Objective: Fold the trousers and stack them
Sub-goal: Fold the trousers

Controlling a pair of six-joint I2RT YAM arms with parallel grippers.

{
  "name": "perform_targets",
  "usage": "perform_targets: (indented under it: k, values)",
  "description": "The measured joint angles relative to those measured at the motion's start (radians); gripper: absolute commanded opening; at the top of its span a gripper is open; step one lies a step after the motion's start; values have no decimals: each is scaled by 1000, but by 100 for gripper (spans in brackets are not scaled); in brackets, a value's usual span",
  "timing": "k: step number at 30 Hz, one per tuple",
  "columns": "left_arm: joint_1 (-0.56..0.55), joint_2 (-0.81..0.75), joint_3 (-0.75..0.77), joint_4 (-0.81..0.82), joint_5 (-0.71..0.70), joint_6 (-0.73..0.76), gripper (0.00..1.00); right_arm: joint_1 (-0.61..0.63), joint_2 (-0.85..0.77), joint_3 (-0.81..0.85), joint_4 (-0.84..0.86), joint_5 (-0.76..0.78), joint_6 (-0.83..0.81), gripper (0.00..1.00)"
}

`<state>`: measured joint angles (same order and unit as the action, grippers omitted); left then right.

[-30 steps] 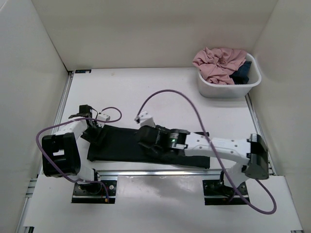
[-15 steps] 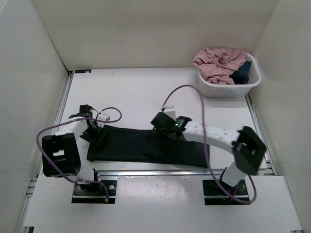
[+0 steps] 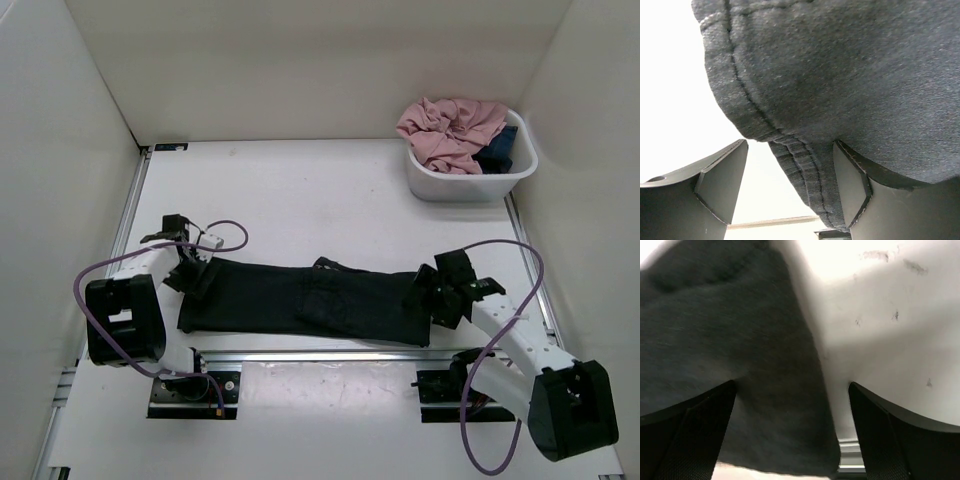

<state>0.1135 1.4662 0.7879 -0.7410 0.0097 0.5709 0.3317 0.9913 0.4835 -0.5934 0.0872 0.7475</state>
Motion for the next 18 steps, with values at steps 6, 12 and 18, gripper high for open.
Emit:
perform_targets:
  k: [6,12,18]
  values:
    - [0,-7,2,-11,-17,5,81,-81,-33,-85,178,-146,7,69]
    - [0,-17,9,-20,-22,5,81,-127,-3,-123,220,-228,-1,0]
    - [-9,-17,132,-92,-21,-32,81,-246,11,200,-136,-146,-118,0]
